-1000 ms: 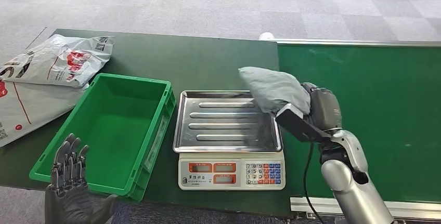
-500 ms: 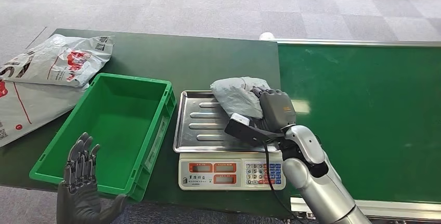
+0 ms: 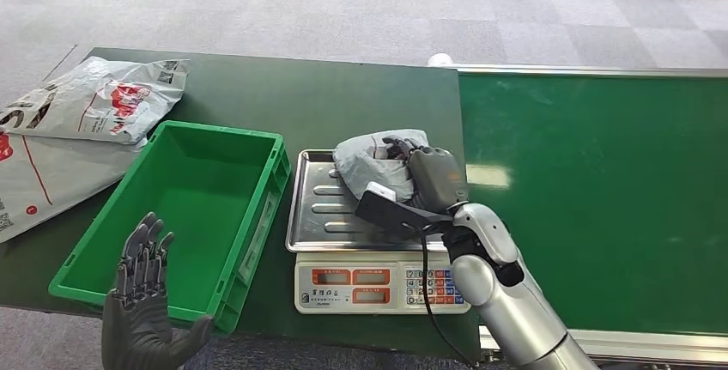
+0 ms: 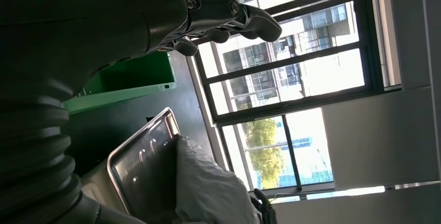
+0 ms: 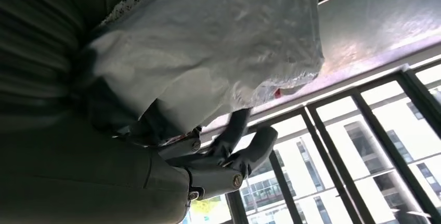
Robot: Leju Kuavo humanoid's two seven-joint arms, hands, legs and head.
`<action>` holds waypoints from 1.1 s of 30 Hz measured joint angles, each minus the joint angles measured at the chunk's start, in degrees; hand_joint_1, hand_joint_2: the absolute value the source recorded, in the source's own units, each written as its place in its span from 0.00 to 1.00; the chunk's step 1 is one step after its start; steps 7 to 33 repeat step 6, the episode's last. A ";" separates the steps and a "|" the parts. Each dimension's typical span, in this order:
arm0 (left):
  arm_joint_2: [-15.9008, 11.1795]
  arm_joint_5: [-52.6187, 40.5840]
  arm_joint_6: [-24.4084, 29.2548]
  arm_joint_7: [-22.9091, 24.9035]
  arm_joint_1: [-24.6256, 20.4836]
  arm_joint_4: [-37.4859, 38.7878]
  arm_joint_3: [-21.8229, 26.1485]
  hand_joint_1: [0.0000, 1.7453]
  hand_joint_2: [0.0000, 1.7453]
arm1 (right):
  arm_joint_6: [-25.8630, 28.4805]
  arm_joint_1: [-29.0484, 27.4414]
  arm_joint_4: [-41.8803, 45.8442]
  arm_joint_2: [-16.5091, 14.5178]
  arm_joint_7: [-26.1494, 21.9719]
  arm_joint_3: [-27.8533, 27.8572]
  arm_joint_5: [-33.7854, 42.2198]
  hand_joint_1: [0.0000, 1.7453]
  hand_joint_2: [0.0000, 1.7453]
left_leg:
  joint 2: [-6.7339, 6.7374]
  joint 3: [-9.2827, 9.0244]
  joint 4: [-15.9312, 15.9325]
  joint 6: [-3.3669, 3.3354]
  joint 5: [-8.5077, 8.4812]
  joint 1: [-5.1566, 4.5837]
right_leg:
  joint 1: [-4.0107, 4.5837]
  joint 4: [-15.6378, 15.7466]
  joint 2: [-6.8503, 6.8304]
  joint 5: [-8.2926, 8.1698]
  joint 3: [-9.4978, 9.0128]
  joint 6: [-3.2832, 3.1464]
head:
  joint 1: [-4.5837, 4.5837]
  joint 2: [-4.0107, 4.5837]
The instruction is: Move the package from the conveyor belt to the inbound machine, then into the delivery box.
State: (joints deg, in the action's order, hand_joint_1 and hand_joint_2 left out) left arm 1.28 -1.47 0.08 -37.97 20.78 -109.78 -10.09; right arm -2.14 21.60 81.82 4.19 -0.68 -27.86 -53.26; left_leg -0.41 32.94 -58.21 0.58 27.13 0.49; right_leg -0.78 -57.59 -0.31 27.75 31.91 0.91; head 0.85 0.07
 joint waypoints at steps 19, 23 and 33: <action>-0.65 0.49 0.66 0.18 -1.19 0.67 -0.47 0.00 1.00 | -1.65 0.57 -1.00 -1.49 -3.35 -0.60 5.27 0.00 1.00 | 0.00 0.00 0.00 0.01 -0.01 0.00 | 0.00 0.00 0.00 -0.02 0.01 -0.03 | 0.01 0.00; -0.65 0.49 0.66 0.18 -1.19 0.67 -0.47 0.00 1.00 | -1.65 0.57 -1.00 -1.49 -3.35 -0.60 5.27 0.00 1.00 | 0.00 0.00 0.00 0.01 -0.01 0.00 | 0.00 0.00 0.00 -0.02 0.01 -0.03 | 0.01 0.00; -0.65 0.49 0.66 0.18 -1.19 0.67 -0.47 0.00 1.00 | -1.65 0.57 -1.00 -1.49 -3.35 -0.60 5.27 0.00 1.00 | 0.00 0.00 0.00 0.01 -0.01 0.00 | 0.00 0.00 0.00 -0.02 0.01 -0.03 | 0.01 0.00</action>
